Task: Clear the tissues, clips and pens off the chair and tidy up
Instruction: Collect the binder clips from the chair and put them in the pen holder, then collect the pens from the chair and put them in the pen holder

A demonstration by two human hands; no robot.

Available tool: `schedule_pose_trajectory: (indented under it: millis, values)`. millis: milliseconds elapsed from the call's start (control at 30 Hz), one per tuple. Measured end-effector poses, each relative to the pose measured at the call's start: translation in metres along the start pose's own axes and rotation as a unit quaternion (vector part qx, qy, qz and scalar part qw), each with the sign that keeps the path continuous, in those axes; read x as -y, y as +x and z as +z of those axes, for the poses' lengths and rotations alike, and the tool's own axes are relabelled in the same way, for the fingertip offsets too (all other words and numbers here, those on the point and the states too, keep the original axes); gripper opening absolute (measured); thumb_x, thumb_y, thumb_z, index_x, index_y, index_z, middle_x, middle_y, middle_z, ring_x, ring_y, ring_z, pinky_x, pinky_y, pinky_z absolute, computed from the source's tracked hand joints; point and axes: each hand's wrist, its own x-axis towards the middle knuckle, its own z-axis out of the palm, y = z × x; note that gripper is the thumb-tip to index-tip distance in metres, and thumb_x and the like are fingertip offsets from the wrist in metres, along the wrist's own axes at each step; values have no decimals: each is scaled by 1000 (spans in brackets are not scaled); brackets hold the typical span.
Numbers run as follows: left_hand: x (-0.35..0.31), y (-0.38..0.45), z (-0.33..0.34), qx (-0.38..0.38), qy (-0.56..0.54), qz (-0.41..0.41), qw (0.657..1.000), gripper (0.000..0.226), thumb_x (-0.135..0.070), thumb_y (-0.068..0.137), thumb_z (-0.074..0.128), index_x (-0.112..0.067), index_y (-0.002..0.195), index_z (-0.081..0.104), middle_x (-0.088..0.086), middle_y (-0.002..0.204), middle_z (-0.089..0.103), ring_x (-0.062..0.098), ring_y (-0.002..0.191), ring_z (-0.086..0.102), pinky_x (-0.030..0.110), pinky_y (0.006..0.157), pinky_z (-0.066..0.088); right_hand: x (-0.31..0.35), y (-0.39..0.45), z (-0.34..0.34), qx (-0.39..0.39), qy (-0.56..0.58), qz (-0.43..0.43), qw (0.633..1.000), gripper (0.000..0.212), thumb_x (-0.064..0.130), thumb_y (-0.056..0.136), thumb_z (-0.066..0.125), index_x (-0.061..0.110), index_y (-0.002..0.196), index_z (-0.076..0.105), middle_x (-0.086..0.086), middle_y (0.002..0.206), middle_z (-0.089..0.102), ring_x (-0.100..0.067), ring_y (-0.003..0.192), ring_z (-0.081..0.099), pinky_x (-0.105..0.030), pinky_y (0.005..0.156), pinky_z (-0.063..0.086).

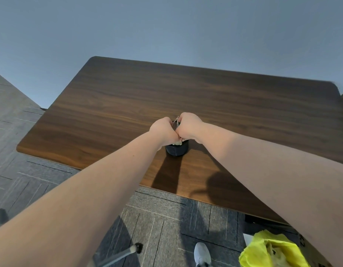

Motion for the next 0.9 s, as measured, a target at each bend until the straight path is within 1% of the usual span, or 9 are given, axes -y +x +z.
schedule_pose_trajectory:
  millis: [33, 100, 200, 333, 467, 600, 667, 800, 900]
  values:
    - [0, -1, -2, 1, 22, 7, 1000, 50, -20, 77, 71, -9, 122, 51, 6, 115, 60, 25, 103, 57, 35, 88, 49, 1, 0, 0, -1, -4, -6, 1000, 36, 6, 83, 57, 3, 119, 55, -13, 115, 62, -29, 103, 62, -35, 86, 55]
    - [-1, -3, -7, 5, 65, 17, 998, 55, -15, 76, 72, -10, 126, 50, 7, 122, 59, 27, 107, 57, 36, 89, 50, 1, -1, 1, -1, -18, -19, 1000, 46, 7, 84, 60, 7, 128, 49, -12, 125, 58, -29, 112, 57, -37, 94, 52]
    - [2, -5, -10, -2, 88, 25, 996, 64, -15, 76, 72, -12, 134, 45, 8, 129, 56, 28, 116, 55, 36, 92, 50, 1, -1, 1, -5, -45, -39, 998, 49, 7, 83, 62, 10, 130, 48, -11, 127, 56, -28, 113, 56, -36, 92, 51]
    - [10, -12, -17, -17, 86, 32, 996, 62, -19, 77, 71, -11, 132, 45, 8, 129, 57, 28, 115, 56, 34, 88, 48, 0, -7, 2, -18, -66, -62, 996, 48, 7, 83, 60, 10, 130, 48, -11, 128, 57, -29, 113, 54, -37, 92, 50]
    - [23, -25, -27, -20, 89, 28, 995, 56, -20, 81, 66, -9, 132, 44, 11, 130, 55, 30, 115, 54, 34, 86, 47, 2, -14, 7, -21, -91, -81, 992, 53, 7, 86, 57, 12, 137, 42, -11, 135, 53, -30, 118, 53, -36, 93, 48]
    - [47, -41, -39, -4, 86, 11, 996, 69, -26, 83, 66, -16, 142, 32, 11, 143, 41, 33, 121, 50, 37, 94, 48, 14, -26, 19, -22, -113, -86, 990, 54, 11, 87, 58, 17, 138, 40, -10, 135, 52, -32, 115, 54, -39, 92, 51]
    - [65, -52, -45, -10, 89, -3, 996, 70, -30, 83, 67, -18, 142, 32, 10, 149, 29, 34, 122, 48, 42, 99, 48, 25, -35, 29, -23, -122, -93, 988, 55, 14, 88, 59, 20, 139, 39, -9, 138, 51, -31, 117, 54, -40, 95, 52]
    - [114, -79, -60, -17, 103, -31, 994, 69, -38, 81, 66, -19, 140, 35, 10, 153, 16, 36, 127, 43, 44, 104, 43, 55, -54, 58, -5, -138, -133, 981, 61, 24, 91, 59, 24, 145, 32, -4, 151, 38, -27, 131, 46, -35, 103, 44]
    - [167, -107, -73, -16, 96, -62, 993, 71, -39, 82, 65, -20, 142, 32, 10, 155, 13, 35, 132, 38, 45, 108, 38, 89, -70, 96, 10, -167, -179, 969, 65, 31, 90, 57, 26, 147, 27, -4, 156, 29, -27, 139, 36, -41, 111, 37]
